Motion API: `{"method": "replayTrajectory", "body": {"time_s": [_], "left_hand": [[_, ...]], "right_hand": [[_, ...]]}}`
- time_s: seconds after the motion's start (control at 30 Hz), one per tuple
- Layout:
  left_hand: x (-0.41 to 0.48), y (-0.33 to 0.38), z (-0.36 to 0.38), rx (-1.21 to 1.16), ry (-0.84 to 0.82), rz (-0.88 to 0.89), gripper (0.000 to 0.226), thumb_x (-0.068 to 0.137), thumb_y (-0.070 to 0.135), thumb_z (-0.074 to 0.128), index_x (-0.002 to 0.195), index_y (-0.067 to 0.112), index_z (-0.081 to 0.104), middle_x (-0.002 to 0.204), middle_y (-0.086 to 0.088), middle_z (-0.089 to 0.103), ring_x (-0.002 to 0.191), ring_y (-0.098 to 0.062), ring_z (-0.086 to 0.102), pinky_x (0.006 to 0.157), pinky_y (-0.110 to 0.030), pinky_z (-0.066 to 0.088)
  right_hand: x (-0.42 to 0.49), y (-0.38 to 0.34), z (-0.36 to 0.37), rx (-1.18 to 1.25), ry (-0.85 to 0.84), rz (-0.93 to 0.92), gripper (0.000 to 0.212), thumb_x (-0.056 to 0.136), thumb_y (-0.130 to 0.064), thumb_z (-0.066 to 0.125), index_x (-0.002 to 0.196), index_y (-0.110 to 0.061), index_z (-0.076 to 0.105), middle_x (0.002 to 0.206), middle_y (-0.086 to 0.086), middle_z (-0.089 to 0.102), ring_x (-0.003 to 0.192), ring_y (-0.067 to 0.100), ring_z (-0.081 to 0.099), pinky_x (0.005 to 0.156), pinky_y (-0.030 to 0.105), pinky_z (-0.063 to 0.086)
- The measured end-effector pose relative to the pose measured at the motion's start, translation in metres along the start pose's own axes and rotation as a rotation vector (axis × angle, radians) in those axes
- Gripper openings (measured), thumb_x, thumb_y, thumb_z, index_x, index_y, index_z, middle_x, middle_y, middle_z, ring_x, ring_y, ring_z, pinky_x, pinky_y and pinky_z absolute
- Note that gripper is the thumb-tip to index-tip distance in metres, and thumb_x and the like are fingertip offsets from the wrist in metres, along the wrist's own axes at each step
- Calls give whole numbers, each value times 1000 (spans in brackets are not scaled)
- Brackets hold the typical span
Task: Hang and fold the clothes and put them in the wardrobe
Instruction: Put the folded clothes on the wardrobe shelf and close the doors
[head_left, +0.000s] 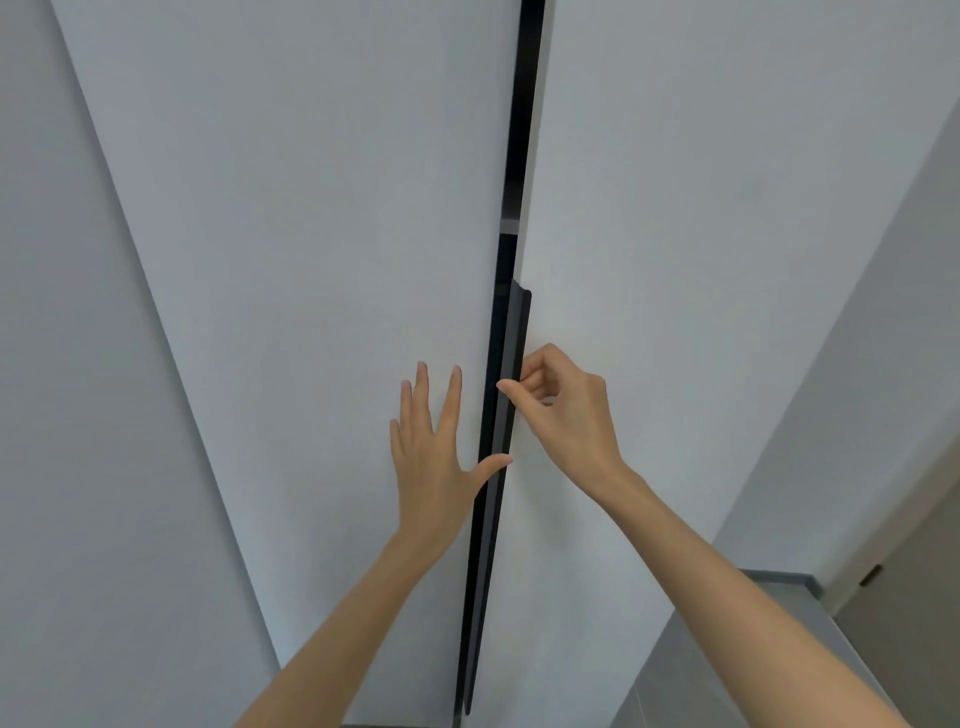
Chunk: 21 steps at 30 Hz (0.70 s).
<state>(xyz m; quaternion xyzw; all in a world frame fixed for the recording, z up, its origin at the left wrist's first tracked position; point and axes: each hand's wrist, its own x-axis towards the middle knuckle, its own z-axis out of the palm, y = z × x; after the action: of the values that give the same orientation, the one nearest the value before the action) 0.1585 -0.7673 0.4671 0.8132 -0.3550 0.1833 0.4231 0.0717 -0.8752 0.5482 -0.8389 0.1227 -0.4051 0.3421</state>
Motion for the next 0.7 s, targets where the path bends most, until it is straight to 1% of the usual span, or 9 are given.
{"method": "replayTrajectory", "body": {"time_s": [0.07,0.17,0.27,0.43,0.47,0.6,0.7], "left_hand": [[13,-7,5,37,-7,12,105,73,64,62,148,40,-7,157,4,-20,145,-20,-16,113,-52,1],[30,-16,14,69,-28,39,99,77,67,54,147,42,-13,156,4,-25,144,-20,-21,113,-56,-2],[46,-23,23,104,-34,19,99,79,66,52,148,38,-12,155,0,-27,143,-23,-24,112,-61,0],[65,-30,31,87,-54,36,94,79,68,43,150,34,-8,154,-3,-29,142,-24,-26,111,-61,-4],[68,-30,33,95,-49,37,94,80,67,44,150,33,-8,155,-5,-28,142,-25,-26,111,-62,-3],[73,-29,42,187,0,31,102,81,50,64,150,34,-11,155,-13,-23,142,-31,-24,109,-69,5],[76,-29,45,220,10,40,107,78,48,67,150,33,-10,155,-17,-17,142,-35,-19,106,-71,10]], "right_hand": [[11,5,9,-46,21,1,14,85,-27,70,83,-20,57,68,-12,61,68,8,60,70,31,54],[28,12,19,-83,37,2,15,85,-28,69,81,-21,56,67,-14,59,67,7,59,70,36,54],[44,18,27,-101,42,13,16,85,-28,69,80,-20,56,66,-13,58,65,7,58,69,34,53],[61,27,38,-118,55,26,17,86,-26,68,80,-15,57,68,-8,60,66,9,58,65,28,50],[65,29,40,-117,61,28,17,86,-26,68,80,-14,57,68,-6,60,66,10,58,64,27,49],[74,33,44,-127,66,51,17,86,-24,68,80,-13,58,68,-4,60,65,11,57,62,24,48],[78,34,45,-141,61,62,18,86,-24,69,79,-13,57,67,-3,61,64,12,57,62,24,48]]}}
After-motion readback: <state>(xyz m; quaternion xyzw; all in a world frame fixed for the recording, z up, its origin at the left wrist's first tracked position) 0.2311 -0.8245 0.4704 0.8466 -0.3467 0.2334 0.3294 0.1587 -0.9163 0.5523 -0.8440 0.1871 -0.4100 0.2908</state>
